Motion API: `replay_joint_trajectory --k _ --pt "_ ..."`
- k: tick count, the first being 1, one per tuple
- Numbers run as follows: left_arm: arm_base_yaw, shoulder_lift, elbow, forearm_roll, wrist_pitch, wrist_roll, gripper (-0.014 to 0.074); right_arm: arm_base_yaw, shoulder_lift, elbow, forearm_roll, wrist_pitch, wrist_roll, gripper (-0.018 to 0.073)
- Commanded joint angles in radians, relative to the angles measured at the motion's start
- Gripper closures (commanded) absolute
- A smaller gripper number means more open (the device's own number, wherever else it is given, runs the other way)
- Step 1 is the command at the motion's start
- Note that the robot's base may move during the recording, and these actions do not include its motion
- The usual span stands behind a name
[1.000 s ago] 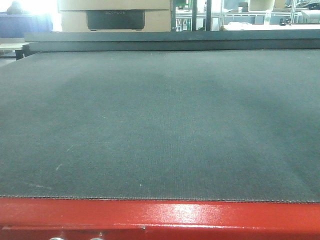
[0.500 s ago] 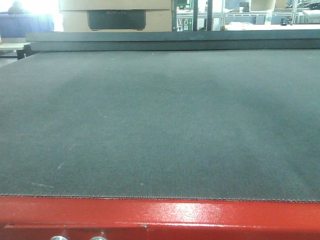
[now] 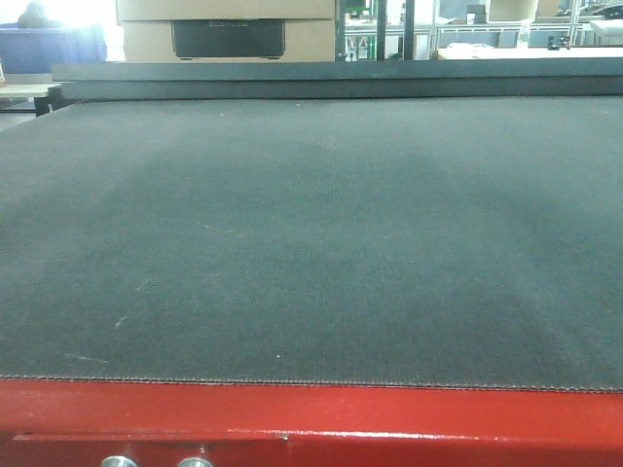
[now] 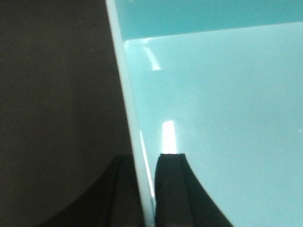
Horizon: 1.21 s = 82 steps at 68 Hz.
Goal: Fetch blue bin and place on conveyor start
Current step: 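Lower the teal bin onto the near end of the grey belt, then open both grippers and lift them clear of the bin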
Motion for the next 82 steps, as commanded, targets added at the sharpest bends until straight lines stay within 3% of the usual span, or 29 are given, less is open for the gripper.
replay_joint_trajectory --k 1,33,41,48,54,61,64,75,82 --pt "-0.018 0.065 0.018 -0.052 -0.022 0.007 0.0708 0.014 0.047 -0.007 0.049 -0.005 -0.024 0.0712" --pt "-0.016 0.316 0.089 -0.029 -0.133 0.007 0.0708 0.014 0.362 0.092 0.031 -0.074 -0.024 0.0712" --pt "-0.016 0.348 0.089 -0.029 -0.142 0.007 0.068 0.014 0.383 0.092 0.024 -0.1 -0.024 0.0603" --pt "-0.016 0.355 0.089 -0.029 -0.142 0.007 0.0541 0.014 0.383 0.089 0.019 -0.107 -0.024 0.0371" --pt "-0.016 0.355 0.086 -0.029 -0.142 0.007 0.0329 0.014 0.378 0.085 -0.004 -0.107 -0.024 0.0122" --pt "-0.016 0.338 0.084 -0.029 -0.14 0.007 0.0032 0.012 0.354 0.085 -0.008 -0.103 -0.024 0.0018" --pt "-0.016 0.324 0.084 -0.029 -0.135 0.007 -0.0034 0.008 0.339 0.085 -0.008 -0.099 -0.024 0.0017" --pt "-0.016 0.241 0.084 -0.029 -0.089 0.007 0.0101 -0.01 0.263 0.085 -0.008 -0.071 -0.024 0.0032" --pt "-0.009 0.167 0.084 -0.015 -0.066 0.007 0.0176 -0.033 0.198 0.085 -0.008 -0.054 -0.024 0.01"
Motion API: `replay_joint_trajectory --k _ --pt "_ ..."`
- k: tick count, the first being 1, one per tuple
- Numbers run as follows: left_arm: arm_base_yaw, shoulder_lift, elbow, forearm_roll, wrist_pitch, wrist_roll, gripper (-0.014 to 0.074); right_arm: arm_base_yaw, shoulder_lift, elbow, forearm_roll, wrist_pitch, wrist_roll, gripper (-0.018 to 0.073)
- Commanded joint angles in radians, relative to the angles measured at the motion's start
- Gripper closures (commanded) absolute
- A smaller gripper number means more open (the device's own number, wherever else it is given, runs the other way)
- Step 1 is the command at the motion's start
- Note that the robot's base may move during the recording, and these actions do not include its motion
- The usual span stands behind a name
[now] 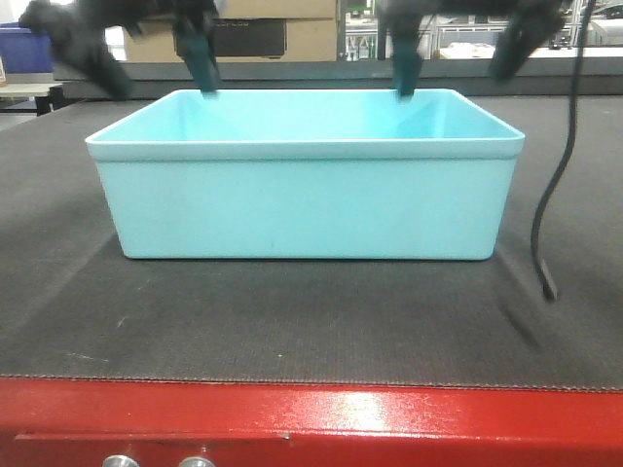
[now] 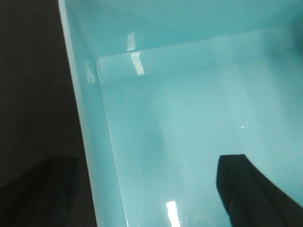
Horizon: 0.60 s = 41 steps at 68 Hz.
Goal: Fetch blue bin and place on conveyor start
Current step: 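Open both grippers and lift them clear of the bin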
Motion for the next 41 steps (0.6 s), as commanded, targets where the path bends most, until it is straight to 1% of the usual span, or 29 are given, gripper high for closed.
replay_joint_trajectory --k 1,5,10,16,17,18,22,23,24,25,35,41 --pt "0.004 -0.086 -0.01 0.009 0.023 0.002 0.0196 -0.025 -0.075 -0.009 -0.009 0.012 -0.006 0.0116" --pt "0.017 -0.131 -0.008 0.017 0.038 0.002 0.0248 -0.04 -0.114 -0.009 -0.009 0.016 -0.006 0.0193" --pt "0.042 -0.192 0.01 0.019 0.042 0.002 0.0338 -0.058 -0.161 -0.007 -0.009 0.02 -0.006 0.0319" --pt "0.09 -0.276 0.059 0.019 0.04 0.002 0.0491 -0.081 -0.217 0.014 -0.009 0.02 -0.006 0.049" --pt "0.099 -0.289 0.068 0.019 0.038 0.002 0.0517 -0.084 -0.23 0.019 -0.009 0.016 -0.006 0.0533" --pt "0.107 -0.302 0.078 0.019 0.038 0.002 0.0556 -0.091 -0.24 0.025 -0.009 0.013 -0.006 0.056" --pt "0.141 -0.355 0.125 0.019 0.028 0.002 0.0645 -0.104 -0.278 0.065 -0.011 -0.017 -0.006 0.0664" --pt "0.149 -0.369 0.139 0.019 0.024 0.002 0.0683 -0.108 -0.288 0.071 -0.011 -0.021 -0.006 0.0688" --pt "0.157 -0.383 0.153 0.019 0.019 0.002 0.0708 -0.112 -0.299 0.083 -0.011 -0.03 -0.006 0.0711" --pt "0.165 -0.398 0.175 0.019 0.01 0.002 0.0706 -0.114 -0.309 0.096 -0.011 -0.04 -0.006 0.0729" --pt "0.225 -0.568 0.363 0.019 -0.091 0.002 0.0707 -0.134 -0.43 0.283 -0.011 -0.148 -0.006 0.0721" --pt "0.239 -0.678 0.496 0.019 -0.181 0.002 0.0707 -0.134 -0.517 0.419 -0.018 -0.224 -0.006 0.0721"
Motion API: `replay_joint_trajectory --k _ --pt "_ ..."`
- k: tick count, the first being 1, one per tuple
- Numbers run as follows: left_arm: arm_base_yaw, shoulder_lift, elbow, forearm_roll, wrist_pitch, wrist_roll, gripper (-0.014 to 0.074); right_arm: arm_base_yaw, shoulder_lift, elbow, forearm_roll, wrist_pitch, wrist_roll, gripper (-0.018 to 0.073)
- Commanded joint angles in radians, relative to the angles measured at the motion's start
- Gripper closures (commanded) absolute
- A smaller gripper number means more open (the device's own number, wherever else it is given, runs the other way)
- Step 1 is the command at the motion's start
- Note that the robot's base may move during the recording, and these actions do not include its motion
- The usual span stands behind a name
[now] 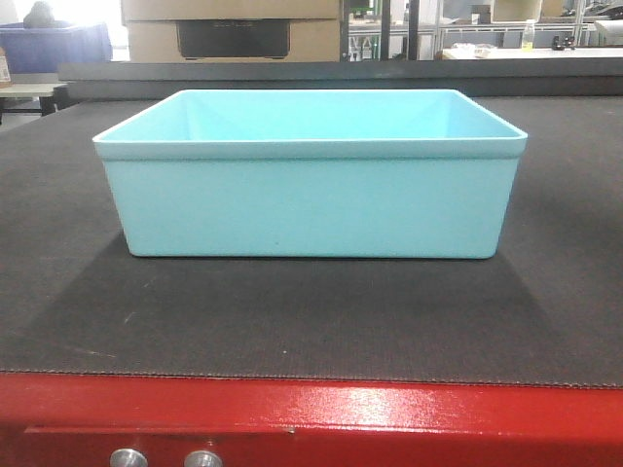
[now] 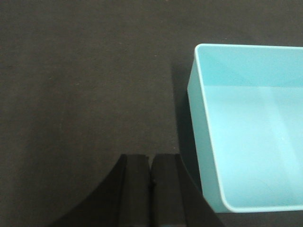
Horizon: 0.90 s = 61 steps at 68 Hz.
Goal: Fetch blue bin and place on conveyor start
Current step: 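Open both grippers and lift them clear of the bin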
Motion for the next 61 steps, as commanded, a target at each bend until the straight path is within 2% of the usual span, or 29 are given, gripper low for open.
replay_joint_trajectory --k 1,18,28,43,61 --pt "0.014 -0.118 0.128 -0.007 -0.107 -0.002 0.0707 -0.005 -0.079 0.119 -0.015 -0.097 -0.003 0.0721" --pt "0.014 -0.461 0.462 0.0 -0.318 -0.002 0.0707 -0.005 -0.371 0.567 -0.022 -0.468 -0.003 0.0721" --pt "0.014 -0.655 0.582 0.0 -0.388 -0.002 0.0707 -0.005 -0.563 0.749 -0.04 -0.569 -0.003 0.0721" --pt "0.014 -0.87 0.643 0.0 -0.375 -0.002 0.0707 -0.005 -0.823 0.851 -0.04 -0.613 -0.003 0.0721" --pt "0.014 -0.937 0.643 0.0 -0.375 -0.002 0.0707 -0.005 -0.942 0.852 -0.04 -0.645 -0.003 0.0721"
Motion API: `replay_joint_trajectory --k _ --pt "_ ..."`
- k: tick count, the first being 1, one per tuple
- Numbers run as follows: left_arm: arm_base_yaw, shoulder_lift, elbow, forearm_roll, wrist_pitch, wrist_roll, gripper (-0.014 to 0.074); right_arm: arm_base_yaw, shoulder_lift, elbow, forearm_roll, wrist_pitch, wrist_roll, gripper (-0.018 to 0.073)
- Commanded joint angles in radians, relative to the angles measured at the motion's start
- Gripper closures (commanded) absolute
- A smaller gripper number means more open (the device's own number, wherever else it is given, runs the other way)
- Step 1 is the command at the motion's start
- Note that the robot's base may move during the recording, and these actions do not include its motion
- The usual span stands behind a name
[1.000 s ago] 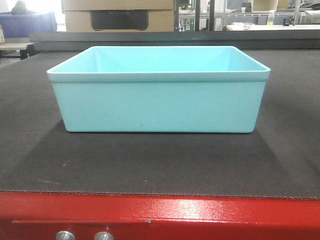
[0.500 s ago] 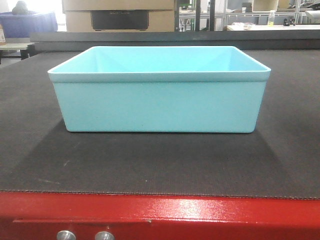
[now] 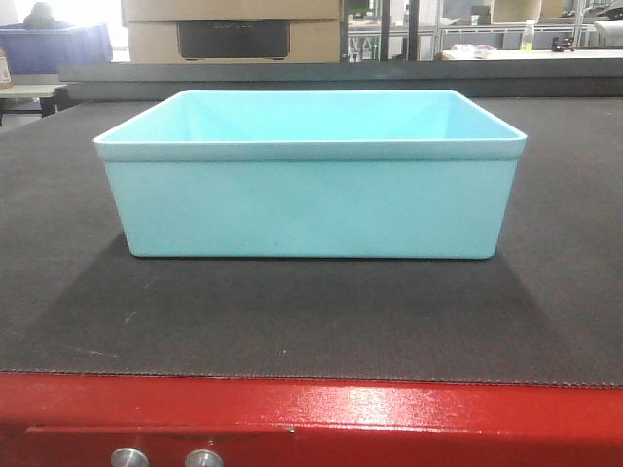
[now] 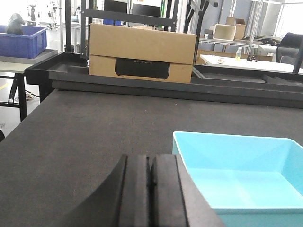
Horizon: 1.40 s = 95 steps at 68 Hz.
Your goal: Fetch blue bin and place on conveyor start
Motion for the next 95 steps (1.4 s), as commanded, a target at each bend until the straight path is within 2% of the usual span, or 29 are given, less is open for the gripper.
replay_joint_trajectory --k 1,38,42,48,57,64,72,83,88,93,95 --pt "0.0 -0.012 0.001 0.0 -0.017 -0.002 0.0707 -0.005 -0.011 0.004 -0.008 -0.036 -0.003 0.0721" --pt "0.0 -0.012 0.001 0.0 -0.029 -0.002 0.0707 -0.005 -0.011 0.004 -0.008 -0.036 -0.003 0.0721" --pt "0.001 -0.012 0.001 -0.038 -0.029 -0.002 0.0707 -0.005 -0.011 0.004 -0.008 -0.036 -0.003 0.0721" --pt "0.022 -0.018 0.001 -0.108 -0.038 -0.002 0.0707 -0.005 -0.011 0.004 -0.008 -0.036 -0.003 0.0721" --pt "0.091 -0.046 0.005 -0.103 -0.035 -0.002 0.0707 -0.005 -0.011 0.004 -0.008 -0.036 -0.003 0.0721" --pt "0.139 -0.093 0.069 -0.101 -0.048 0.009 0.0707 -0.005 -0.011 0.004 -0.008 -0.036 -0.003 0.0721" --pt "0.171 -0.169 0.19 -0.101 -0.079 0.109 0.0707 -0.005 -0.011 0.004 -0.008 -0.038 -0.003 0.0721" --pt "0.178 -0.254 0.403 -0.101 -0.154 0.111 0.0707 -0.005 -0.011 0.004 -0.008 -0.051 -0.003 0.0721" --pt "0.178 -0.254 0.491 -0.101 -0.23 0.111 0.0707 -0.005 -0.011 0.004 -0.008 -0.049 -0.003 0.0721" --pt "0.178 -0.254 0.531 -0.101 -0.314 0.111 0.0707 -0.005 -0.011 0.004 -0.008 -0.054 -0.003 0.0721" --pt "0.178 -0.254 0.531 -0.101 -0.294 0.111 0.0707 -0.005 -0.011 0.004 -0.008 -0.054 -0.003 0.0721"
